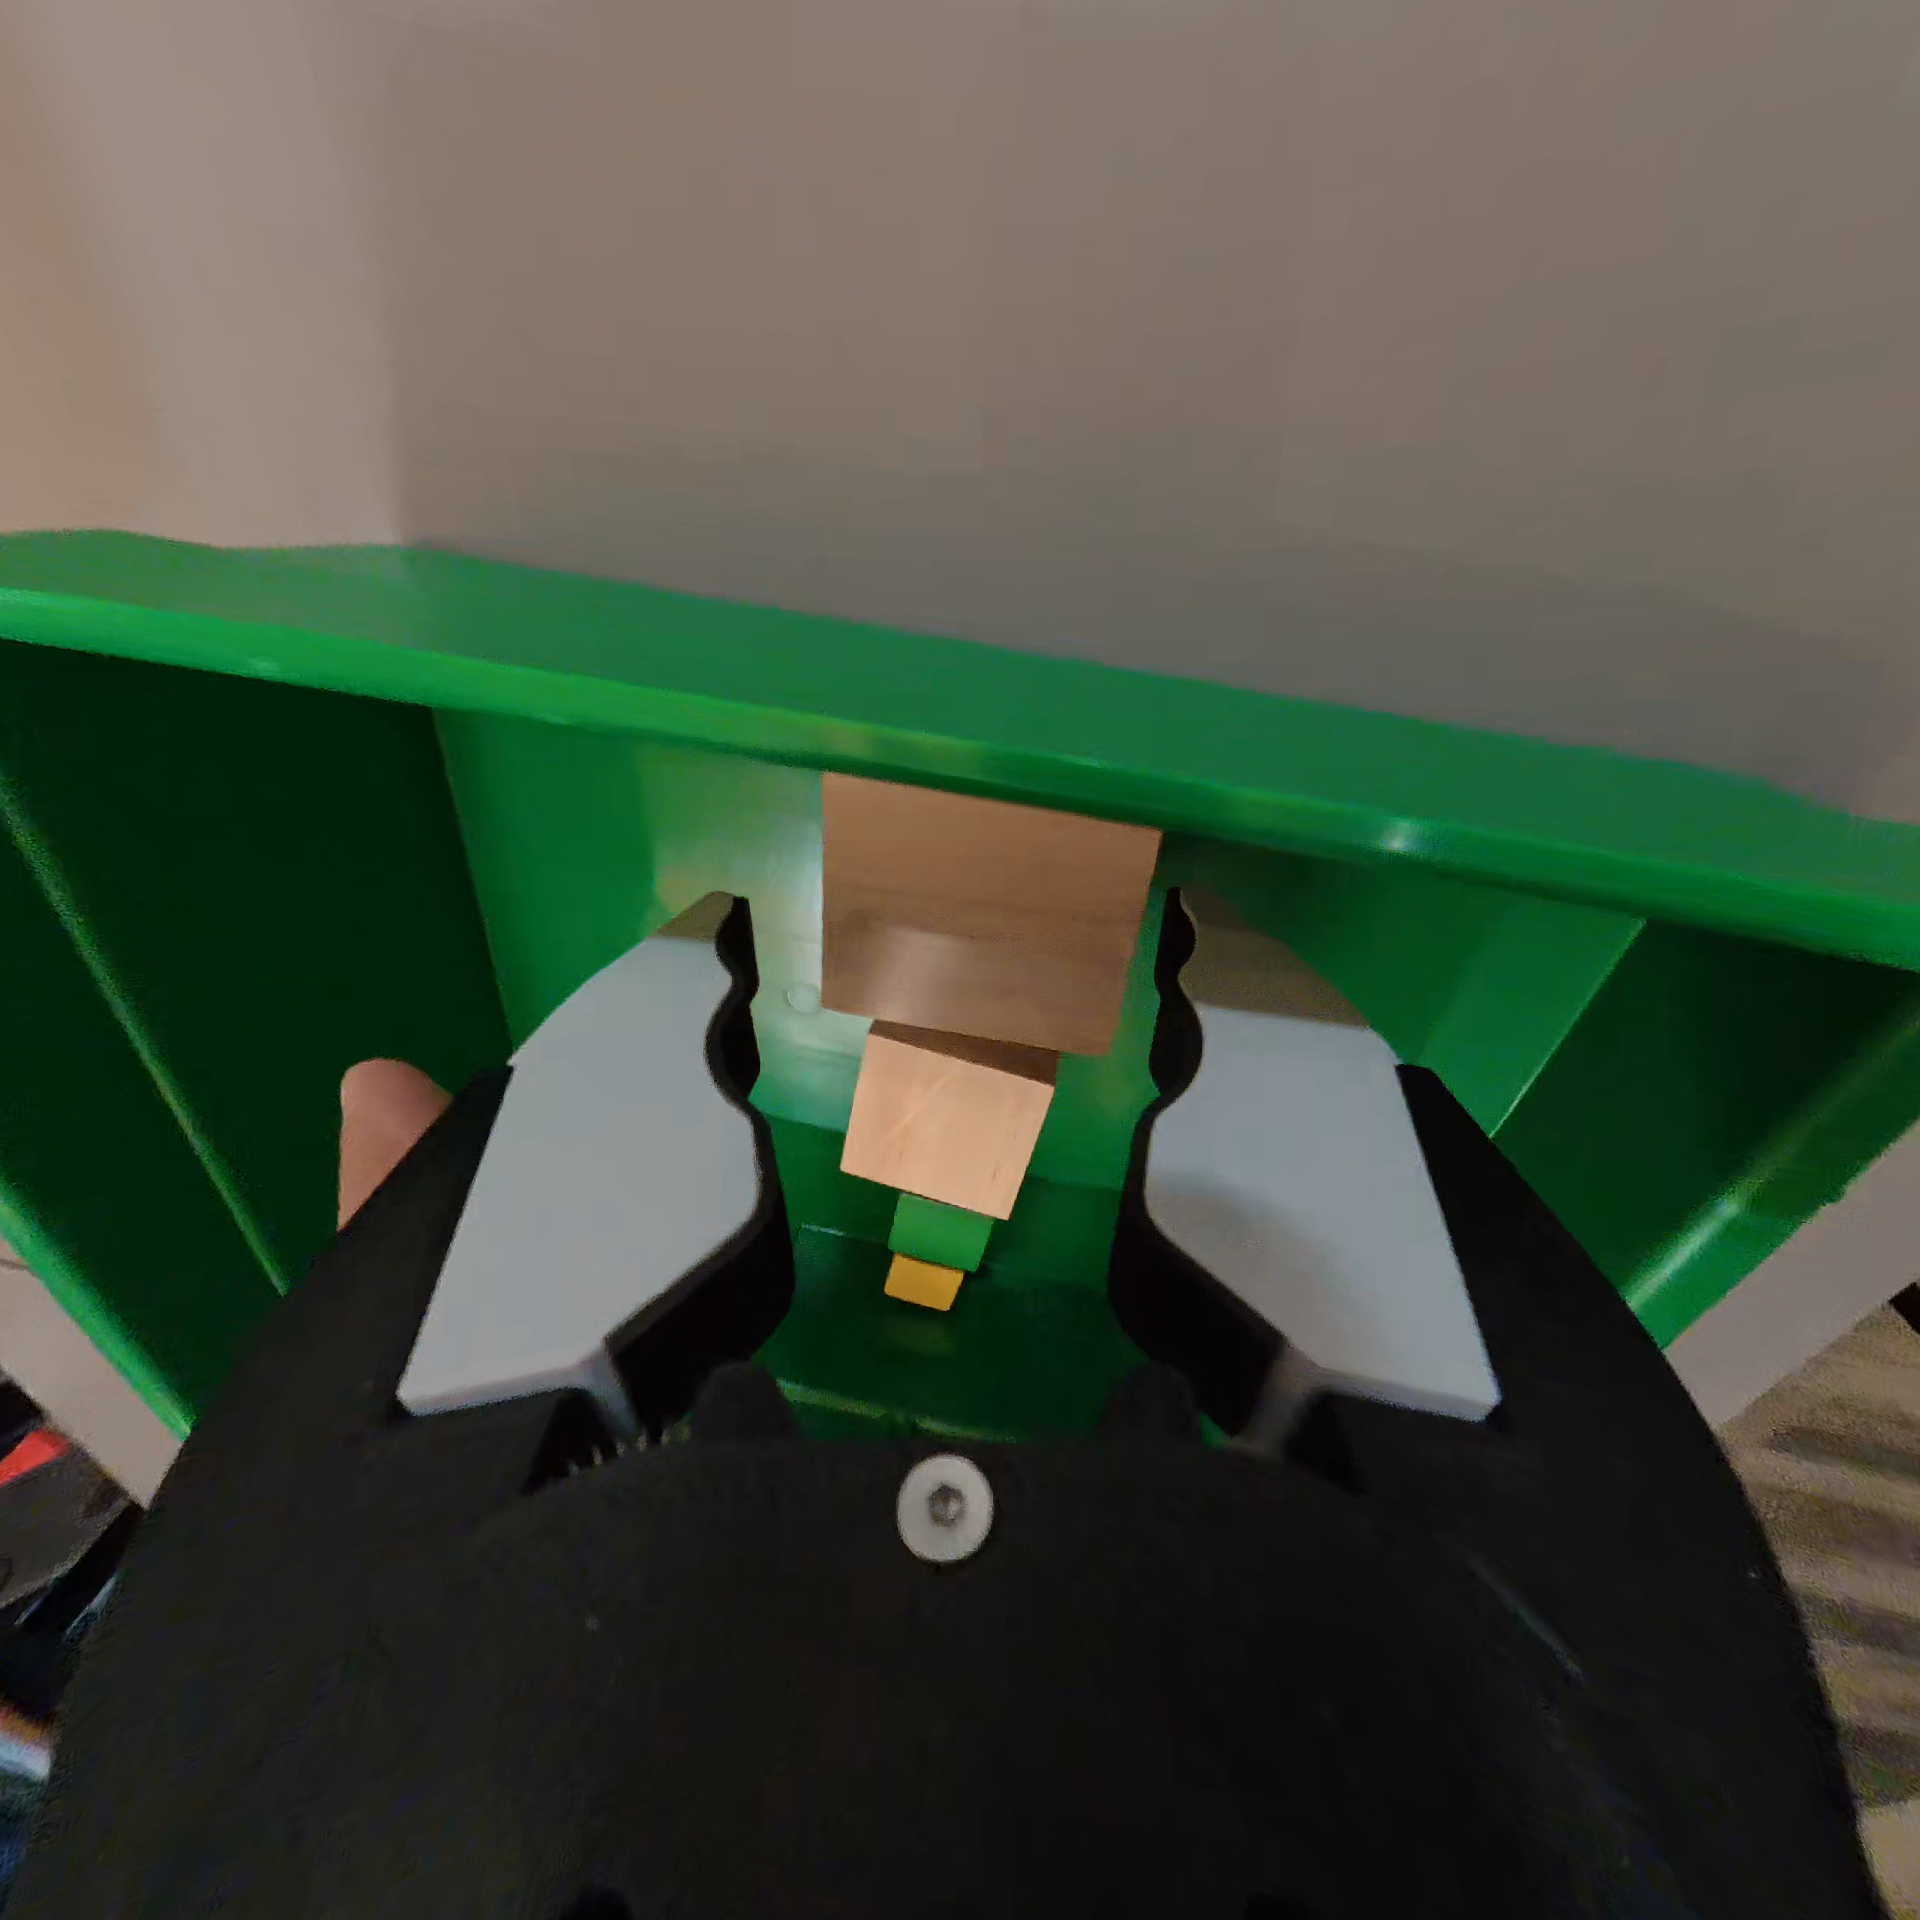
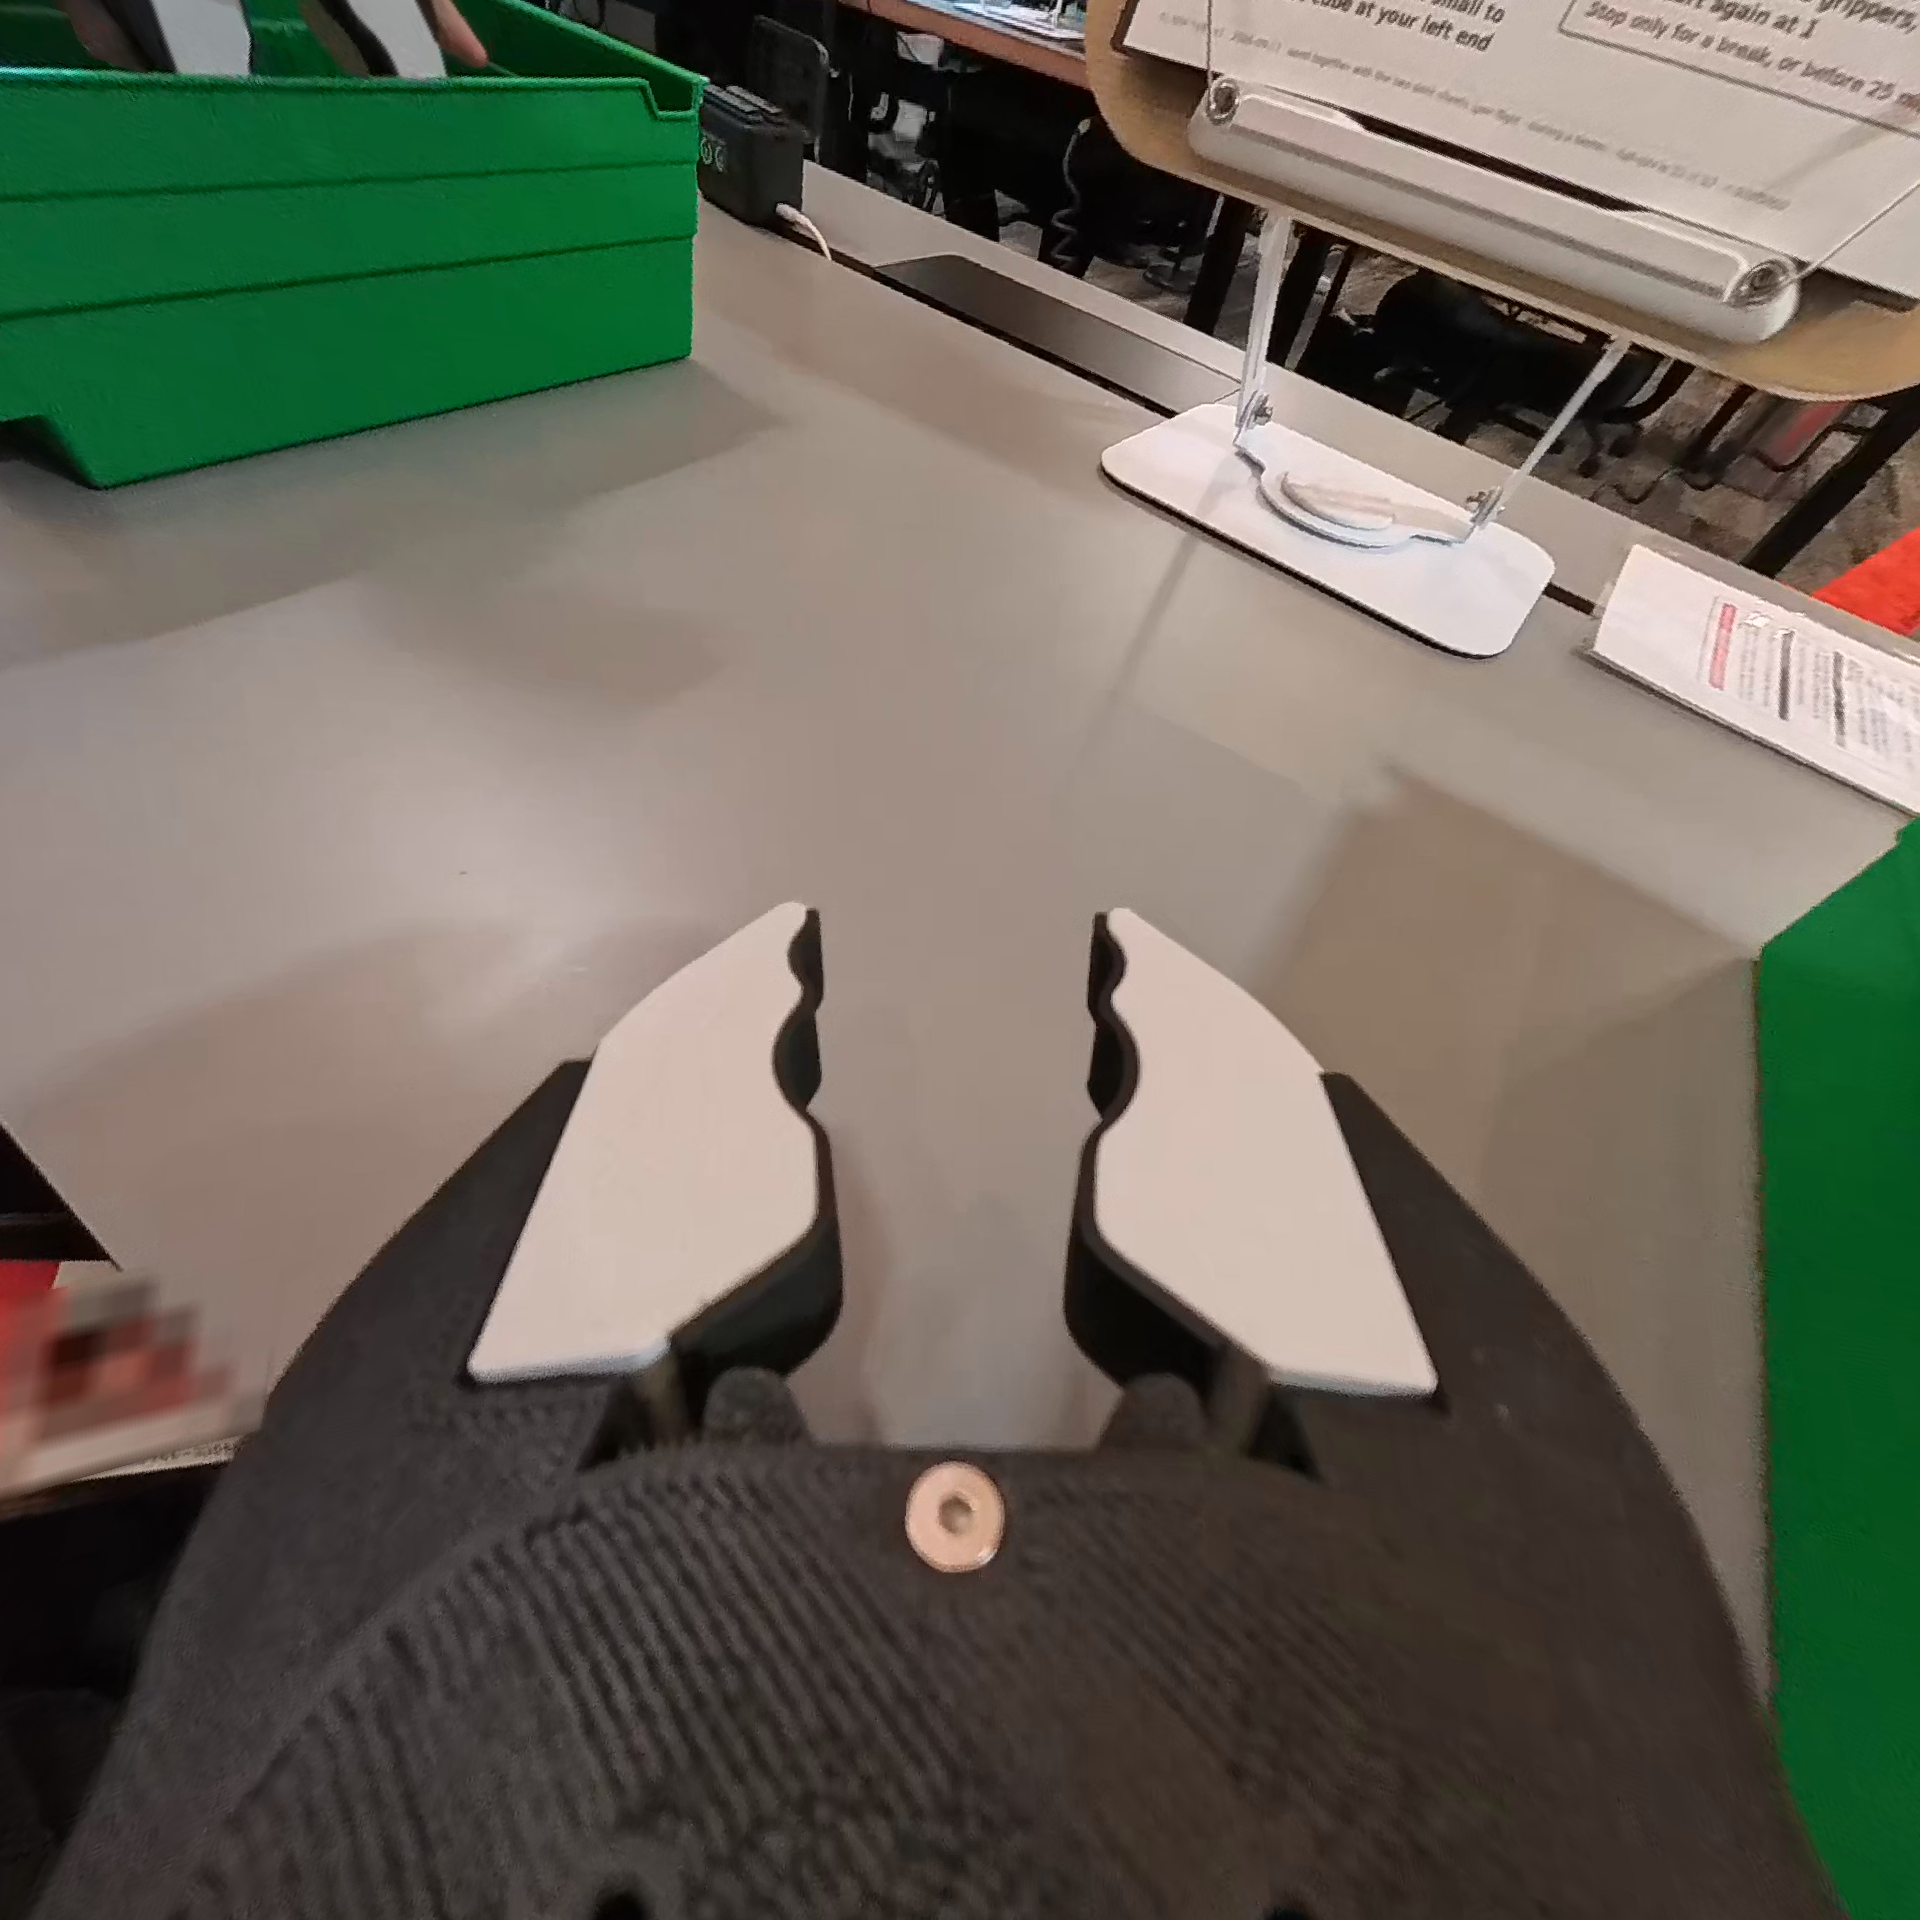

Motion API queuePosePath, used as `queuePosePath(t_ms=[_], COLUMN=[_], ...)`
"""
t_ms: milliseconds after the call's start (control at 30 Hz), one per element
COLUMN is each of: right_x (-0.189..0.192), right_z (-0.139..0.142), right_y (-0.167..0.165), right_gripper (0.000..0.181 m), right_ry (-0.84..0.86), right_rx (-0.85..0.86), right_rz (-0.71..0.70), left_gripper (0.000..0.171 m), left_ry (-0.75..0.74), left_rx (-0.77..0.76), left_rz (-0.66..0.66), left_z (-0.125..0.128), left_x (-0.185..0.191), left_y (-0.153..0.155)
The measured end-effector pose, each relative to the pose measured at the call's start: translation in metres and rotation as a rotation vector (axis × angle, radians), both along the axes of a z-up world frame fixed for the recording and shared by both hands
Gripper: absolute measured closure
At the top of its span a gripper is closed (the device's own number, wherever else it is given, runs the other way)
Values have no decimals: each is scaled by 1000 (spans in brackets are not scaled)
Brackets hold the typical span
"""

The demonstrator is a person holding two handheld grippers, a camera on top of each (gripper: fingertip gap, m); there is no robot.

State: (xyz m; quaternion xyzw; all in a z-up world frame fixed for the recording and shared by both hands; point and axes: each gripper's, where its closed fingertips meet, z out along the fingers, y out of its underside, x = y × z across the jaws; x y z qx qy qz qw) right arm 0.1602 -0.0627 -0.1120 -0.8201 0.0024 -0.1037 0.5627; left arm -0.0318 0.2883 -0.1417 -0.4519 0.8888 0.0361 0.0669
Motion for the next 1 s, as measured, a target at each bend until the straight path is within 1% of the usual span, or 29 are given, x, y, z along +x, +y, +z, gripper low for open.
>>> queuePosePath(t_ms=[33,100,133,200,267,300,333,367,433,467,500,533,600,633,667,700,767,833,900,933,967,1000], right_x=[-1,-2,-2,-3,-3,-3,-3,-4,-4,-5,-6,-7,-11,-14,-17,-22,-35,-45,-43,-38,-34,-30], right_z=[0,0,0,1,2,2,3,3,4,5,7,9,16,20,27,34,54,77,96,102,104,103], right_y=[0,1,1,0,0,0,-1,-1,-1,-1,0,0,1,2,2,3,2,-2,-7,-10,-13,-14], right_gripper=[131,132,132,132,132,132,133,133,133,133,133,133,134,133,132,131,131,135,134,133,132,130], right_ry=[0,5,9,16,15,15,16,19,27,31,36,43,64,77,93,114,192,332,521,609,681,737], right_rx=[-2,-2,0,5,5,6,9,12,16,20,26,36,64,86,114,150,246,362,476,523,557,569], right_rz=[2,4,6,9,8,7,8,8,10,13,15,20,36,48,62,82,154,218,239,234,224,216], left_gripper=[95,98,109,109,109,109,109,109,110,110,110,110,110,110,110,111,111,112,113,113,122,171], left_ry=[21,38,37,30,9,-42,-129,-228,-476,-596,-699,-769,-870,-920,-963,-1002,-1052,-1075,-1082,-1079,-1076,-1145], left_rx=[27,63,51,30,21,33,37,3,-126,-213,-317,-439,-664,-745,-803,-855,-977,-1143,-1321,-1360,-1371,-1411], left_rz=[0,-19,-29,-5,34,55,92,142,230,256,276,288,280,289,312,343,388,439,465,492,512,516], left_z=[-4,-9,-9,-3,13,28,50,76,135,164,190,211,238,245,245,241,221,200,181,168,156,156], left_x=[-3,-4,-4,-3,-3,0,7,13,27,33,37,41,49,55,61,69,83,96,106,112,116,117], left_y=[3,6,3,1,7,14,22,27,26,18,4,-17,-75,-103,-128,-151,-197,-236,-269,-280,-289,-291])
